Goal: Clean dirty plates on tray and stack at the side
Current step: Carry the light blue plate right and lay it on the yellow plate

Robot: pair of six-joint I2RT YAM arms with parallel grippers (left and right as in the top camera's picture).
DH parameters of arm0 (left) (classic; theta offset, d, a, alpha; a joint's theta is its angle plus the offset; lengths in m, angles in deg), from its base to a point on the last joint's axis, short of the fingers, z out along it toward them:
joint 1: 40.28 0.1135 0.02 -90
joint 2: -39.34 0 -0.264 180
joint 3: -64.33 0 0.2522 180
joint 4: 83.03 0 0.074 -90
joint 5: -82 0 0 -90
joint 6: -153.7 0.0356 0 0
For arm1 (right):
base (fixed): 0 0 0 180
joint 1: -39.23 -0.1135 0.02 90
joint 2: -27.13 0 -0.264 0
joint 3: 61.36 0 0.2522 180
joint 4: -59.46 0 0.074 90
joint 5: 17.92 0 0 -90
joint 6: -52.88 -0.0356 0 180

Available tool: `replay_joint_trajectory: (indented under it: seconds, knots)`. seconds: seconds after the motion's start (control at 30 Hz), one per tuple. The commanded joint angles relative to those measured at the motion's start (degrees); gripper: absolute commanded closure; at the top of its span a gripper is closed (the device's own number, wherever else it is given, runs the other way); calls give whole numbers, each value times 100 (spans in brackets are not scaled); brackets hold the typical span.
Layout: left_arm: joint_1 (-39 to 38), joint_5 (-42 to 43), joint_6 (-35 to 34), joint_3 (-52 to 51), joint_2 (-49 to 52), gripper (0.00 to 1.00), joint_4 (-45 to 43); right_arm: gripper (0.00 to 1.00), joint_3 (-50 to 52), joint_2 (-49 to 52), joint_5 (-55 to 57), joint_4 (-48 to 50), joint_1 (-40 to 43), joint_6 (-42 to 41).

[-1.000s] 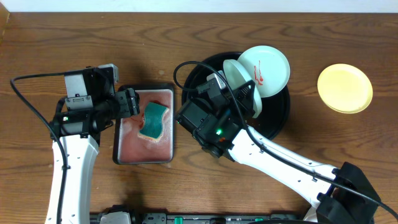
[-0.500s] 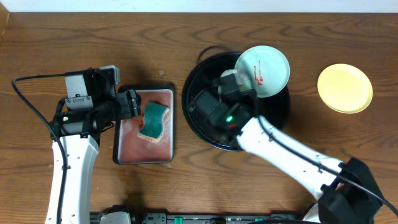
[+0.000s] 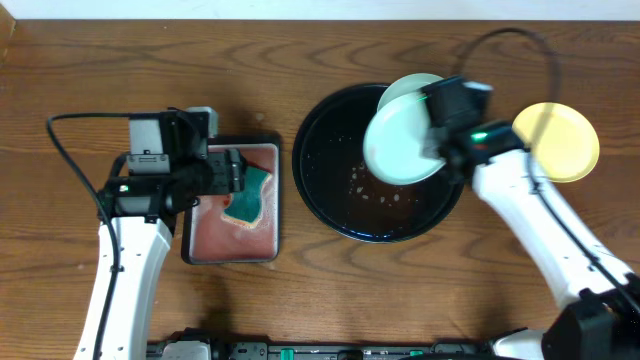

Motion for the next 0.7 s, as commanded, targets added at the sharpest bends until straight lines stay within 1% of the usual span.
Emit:
replay_joint_trajectory:
  seconds: [0.0, 0.2, 0.33, 0.47, 0.57, 0.67]
  knots:
    - [-256, 63, 146, -33, -24, 22, 15, 99, -122, -219, -785, -55, 844, -142]
    - [-472, 63, 146, -33, -24, 22, 17, 99, -74, -216, -807, -118, 2146, -116]
    - [-481, 66, 146, -33, -24, 22, 15, 99, -55, -212, -796, -105, 2931, 13]
    - [-481, 66, 146, -33, -24, 22, 17, 99, -44, -177, -835, -4, 3888, 127]
    - [-481, 63, 146, -33, -24, 22, 15, 99, 4, -107, -953, 162, 4356, 140]
    - [-481, 66, 146, -33, -24, 22, 15, 99, 186, 24, -1266, 538, 4690, 138]
